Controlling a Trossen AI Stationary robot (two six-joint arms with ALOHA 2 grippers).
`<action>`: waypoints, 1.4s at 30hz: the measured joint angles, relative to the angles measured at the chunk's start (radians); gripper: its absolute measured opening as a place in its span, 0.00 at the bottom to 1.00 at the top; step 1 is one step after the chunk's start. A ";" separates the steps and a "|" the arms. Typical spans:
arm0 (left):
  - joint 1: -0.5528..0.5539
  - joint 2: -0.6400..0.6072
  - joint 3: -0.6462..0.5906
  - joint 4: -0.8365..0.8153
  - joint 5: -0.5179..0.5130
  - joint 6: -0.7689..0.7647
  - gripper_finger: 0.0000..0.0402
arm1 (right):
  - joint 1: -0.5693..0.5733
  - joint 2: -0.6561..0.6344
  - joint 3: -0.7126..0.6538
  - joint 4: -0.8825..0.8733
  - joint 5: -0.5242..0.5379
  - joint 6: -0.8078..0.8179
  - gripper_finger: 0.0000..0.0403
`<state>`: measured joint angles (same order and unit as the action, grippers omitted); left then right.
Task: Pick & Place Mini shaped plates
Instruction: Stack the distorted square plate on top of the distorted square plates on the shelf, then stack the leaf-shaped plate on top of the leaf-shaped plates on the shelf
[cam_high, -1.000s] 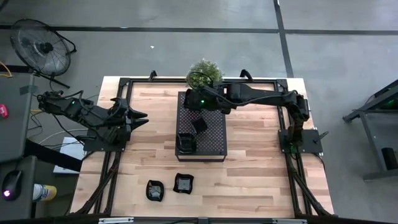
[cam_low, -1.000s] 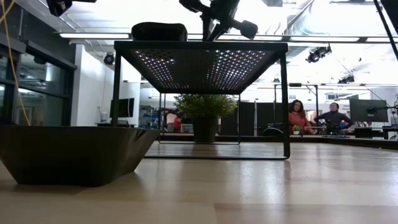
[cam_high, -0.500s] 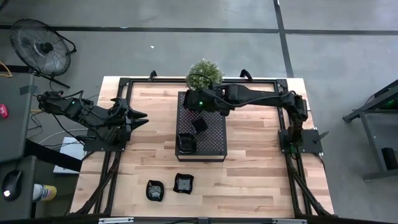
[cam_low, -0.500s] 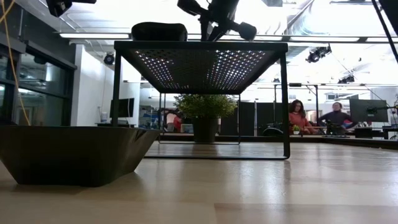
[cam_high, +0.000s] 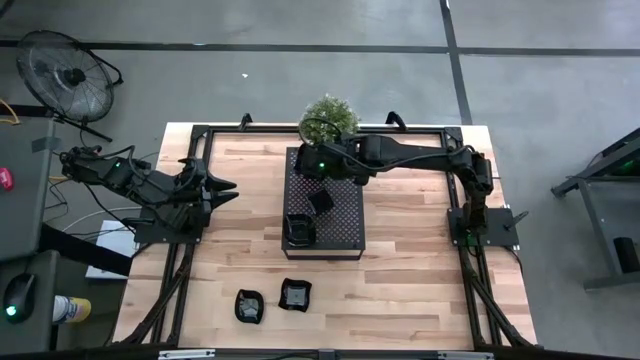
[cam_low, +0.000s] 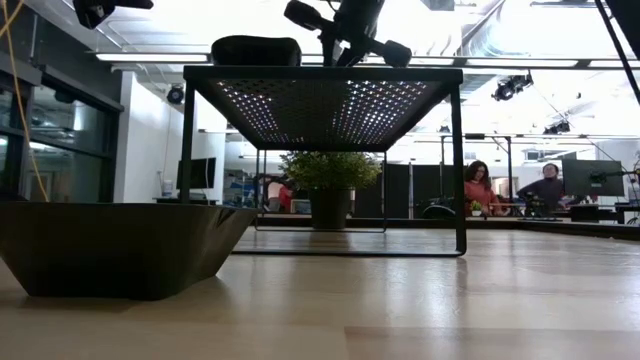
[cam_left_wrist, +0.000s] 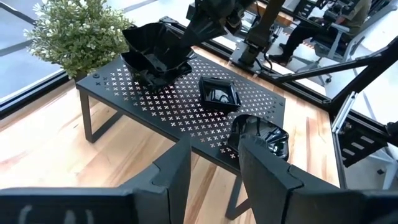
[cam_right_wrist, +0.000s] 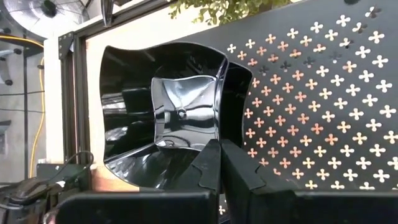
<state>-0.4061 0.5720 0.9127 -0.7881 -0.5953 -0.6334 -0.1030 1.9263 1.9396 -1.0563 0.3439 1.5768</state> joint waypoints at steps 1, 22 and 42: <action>0.000 0.000 0.000 0.000 0.000 0.000 0.33 | 0.000 0.000 0.000 -0.001 0.003 -0.004 0.00; 0.000 0.000 0.000 0.000 0.000 0.000 0.33 | 0.000 0.000 0.000 0.002 -0.015 -0.043 0.16; 0.000 0.000 0.000 -0.007 0.019 0.000 0.33 | 0.013 -0.124 0.000 0.026 -0.066 -0.431 0.15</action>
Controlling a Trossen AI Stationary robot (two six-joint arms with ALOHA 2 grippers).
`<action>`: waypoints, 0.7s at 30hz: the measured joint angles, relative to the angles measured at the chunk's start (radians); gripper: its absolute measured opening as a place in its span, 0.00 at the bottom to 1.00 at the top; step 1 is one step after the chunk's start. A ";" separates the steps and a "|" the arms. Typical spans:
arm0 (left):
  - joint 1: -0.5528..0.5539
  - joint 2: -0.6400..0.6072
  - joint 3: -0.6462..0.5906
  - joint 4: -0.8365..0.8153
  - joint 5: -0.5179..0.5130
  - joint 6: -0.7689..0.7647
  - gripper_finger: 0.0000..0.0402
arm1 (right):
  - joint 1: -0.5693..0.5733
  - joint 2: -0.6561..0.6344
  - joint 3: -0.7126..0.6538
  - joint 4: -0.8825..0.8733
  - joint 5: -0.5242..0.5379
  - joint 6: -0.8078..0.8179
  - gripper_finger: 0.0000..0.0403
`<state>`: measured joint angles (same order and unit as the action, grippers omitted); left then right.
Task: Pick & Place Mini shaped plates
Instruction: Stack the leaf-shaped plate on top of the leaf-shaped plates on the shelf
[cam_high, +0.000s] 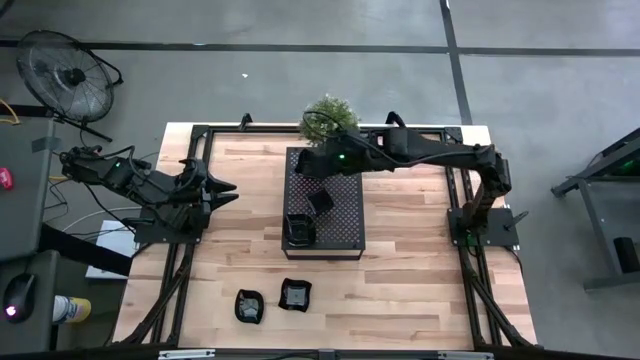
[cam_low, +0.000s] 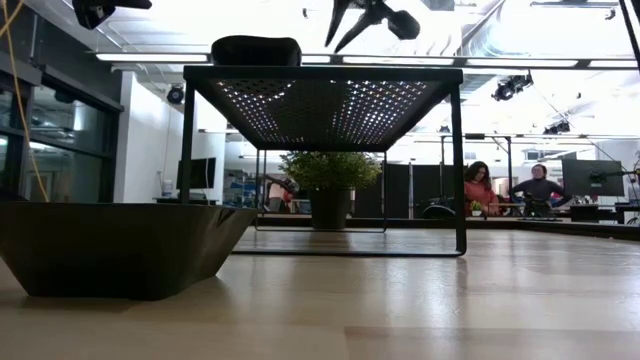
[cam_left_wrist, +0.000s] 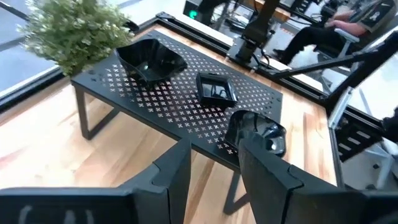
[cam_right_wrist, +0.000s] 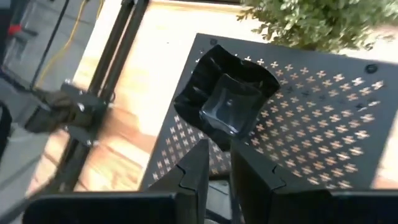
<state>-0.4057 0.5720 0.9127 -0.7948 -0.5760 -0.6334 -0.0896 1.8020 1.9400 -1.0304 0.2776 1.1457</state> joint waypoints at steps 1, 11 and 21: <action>0.000 0.000 0.000 0.000 0.012 0.000 0.33 | 0.006 -0.010 0.000 -0.009 0.001 -0.019 0.15; 0.000 0.032 0.000 0.000 0.208 -0.077 0.33 | 0.159 -0.152 0.000 -0.163 0.201 -0.158 0.15; -0.003 0.192 0.000 -0.001 0.423 -0.220 0.33 | 0.413 -0.251 0.000 -0.454 0.419 -0.020 0.15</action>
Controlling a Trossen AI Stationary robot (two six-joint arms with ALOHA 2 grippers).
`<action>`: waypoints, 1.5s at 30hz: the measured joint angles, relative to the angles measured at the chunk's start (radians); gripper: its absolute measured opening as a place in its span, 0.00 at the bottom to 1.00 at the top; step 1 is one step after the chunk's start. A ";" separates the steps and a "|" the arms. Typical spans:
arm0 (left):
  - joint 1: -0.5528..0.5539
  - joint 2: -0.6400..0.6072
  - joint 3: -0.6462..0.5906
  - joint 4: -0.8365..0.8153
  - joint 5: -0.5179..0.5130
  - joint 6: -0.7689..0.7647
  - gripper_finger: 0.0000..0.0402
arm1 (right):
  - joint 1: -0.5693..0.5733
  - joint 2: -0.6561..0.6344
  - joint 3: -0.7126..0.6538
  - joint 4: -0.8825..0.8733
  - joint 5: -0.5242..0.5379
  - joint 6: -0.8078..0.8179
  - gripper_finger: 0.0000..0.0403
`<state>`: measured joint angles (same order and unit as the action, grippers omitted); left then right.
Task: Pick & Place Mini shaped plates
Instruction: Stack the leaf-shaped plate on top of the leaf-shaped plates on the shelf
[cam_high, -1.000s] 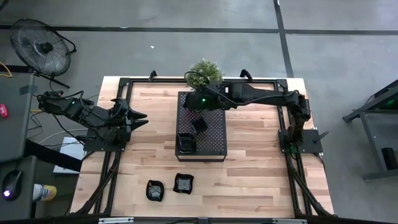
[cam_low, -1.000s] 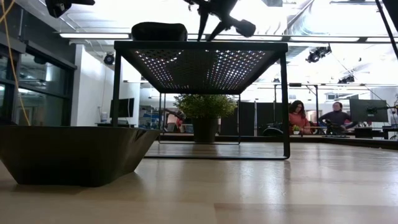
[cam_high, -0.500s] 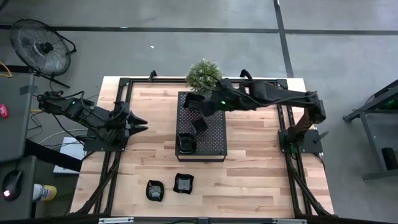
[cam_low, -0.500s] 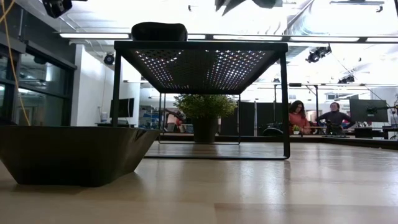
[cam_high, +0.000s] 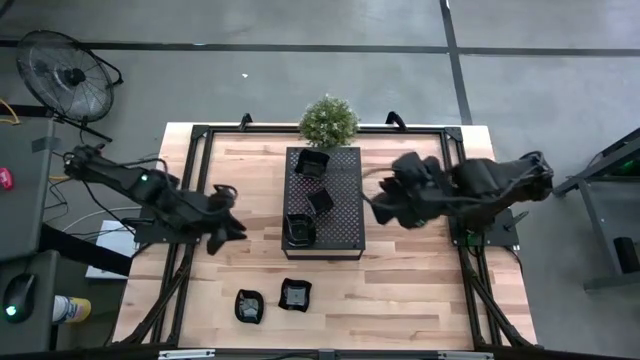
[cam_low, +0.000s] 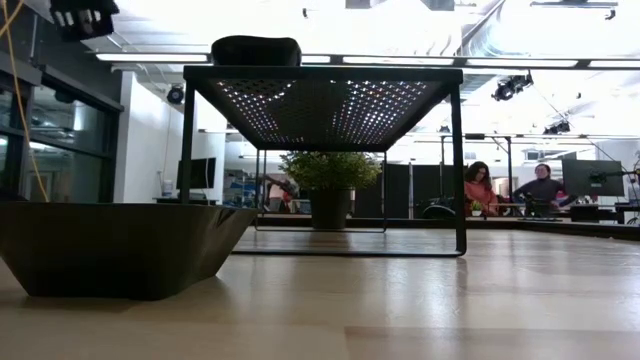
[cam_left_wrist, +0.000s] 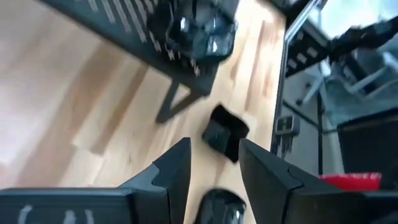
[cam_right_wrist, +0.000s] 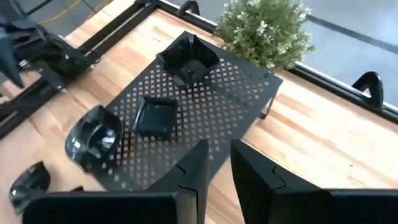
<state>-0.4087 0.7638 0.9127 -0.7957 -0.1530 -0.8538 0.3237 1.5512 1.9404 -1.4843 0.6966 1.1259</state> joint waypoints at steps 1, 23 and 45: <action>-0.006 0.019 0.000 -0.002 0.014 -0.019 0.33 | 0.027 -0.006 0.000 -0.020 0.017 0.016 0.15; -0.636 0.305 -0.005 -0.032 -0.465 -0.878 0.33 | 0.384 -0.229 -0.455 0.262 0.237 0.206 0.15; -0.598 0.647 -0.018 0.139 -0.160 -1.482 0.33 | 0.384 -0.414 -1.001 0.873 0.119 0.149 0.15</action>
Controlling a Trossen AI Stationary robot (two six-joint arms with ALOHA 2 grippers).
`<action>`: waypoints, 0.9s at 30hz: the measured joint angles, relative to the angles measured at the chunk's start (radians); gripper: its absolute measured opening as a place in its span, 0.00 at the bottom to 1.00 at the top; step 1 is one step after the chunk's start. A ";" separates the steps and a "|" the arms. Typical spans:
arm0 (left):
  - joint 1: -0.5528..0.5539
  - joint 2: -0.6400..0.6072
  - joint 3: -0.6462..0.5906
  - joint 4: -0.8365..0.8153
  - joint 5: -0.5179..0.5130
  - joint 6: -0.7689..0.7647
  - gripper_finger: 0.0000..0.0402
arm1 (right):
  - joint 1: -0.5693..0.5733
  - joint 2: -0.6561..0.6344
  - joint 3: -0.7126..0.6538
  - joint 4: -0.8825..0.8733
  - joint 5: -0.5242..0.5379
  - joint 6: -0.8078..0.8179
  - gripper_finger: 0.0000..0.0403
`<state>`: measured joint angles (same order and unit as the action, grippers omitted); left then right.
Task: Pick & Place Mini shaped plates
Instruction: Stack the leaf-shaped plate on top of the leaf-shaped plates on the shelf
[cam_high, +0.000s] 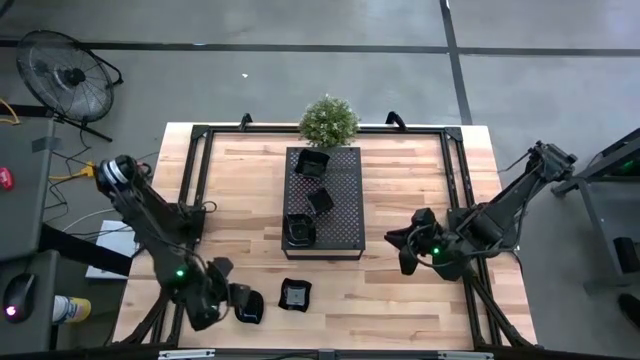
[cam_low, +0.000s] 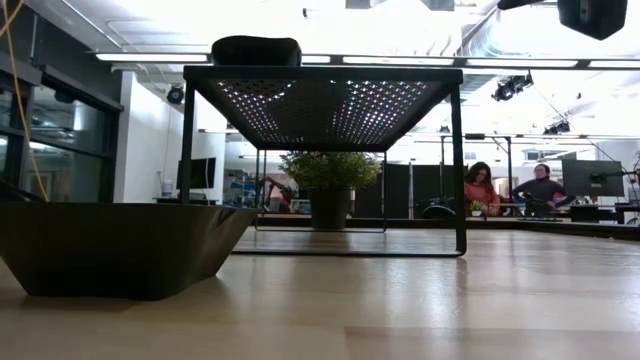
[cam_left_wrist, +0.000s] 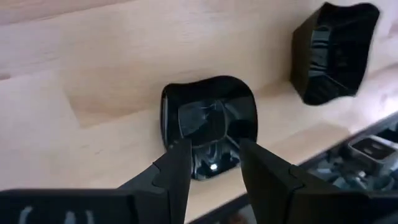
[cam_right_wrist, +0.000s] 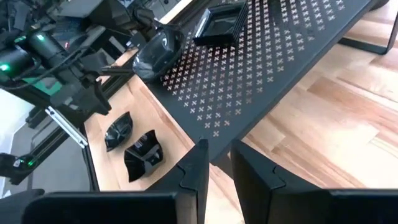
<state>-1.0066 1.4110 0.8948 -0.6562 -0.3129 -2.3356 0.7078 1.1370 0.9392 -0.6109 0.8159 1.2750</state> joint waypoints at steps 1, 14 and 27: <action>0.013 0.019 0.000 0.015 0.015 0.008 0.33 | 0.000 0.000 -0.005 0.008 0.000 0.000 0.15; 0.064 0.139 -0.002 0.037 0.193 0.000 0.33 | 0.000 0.000 -0.006 0.033 -0.041 -0.055 0.15; 0.064 0.202 -0.001 0.071 0.168 0.003 0.33 | 0.000 0.000 -0.006 0.034 -0.049 -0.072 0.15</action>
<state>-0.9424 1.6130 0.8936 -0.5855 -0.1446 -2.3329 0.7078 1.1370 0.9329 -0.5768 0.7673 1.2034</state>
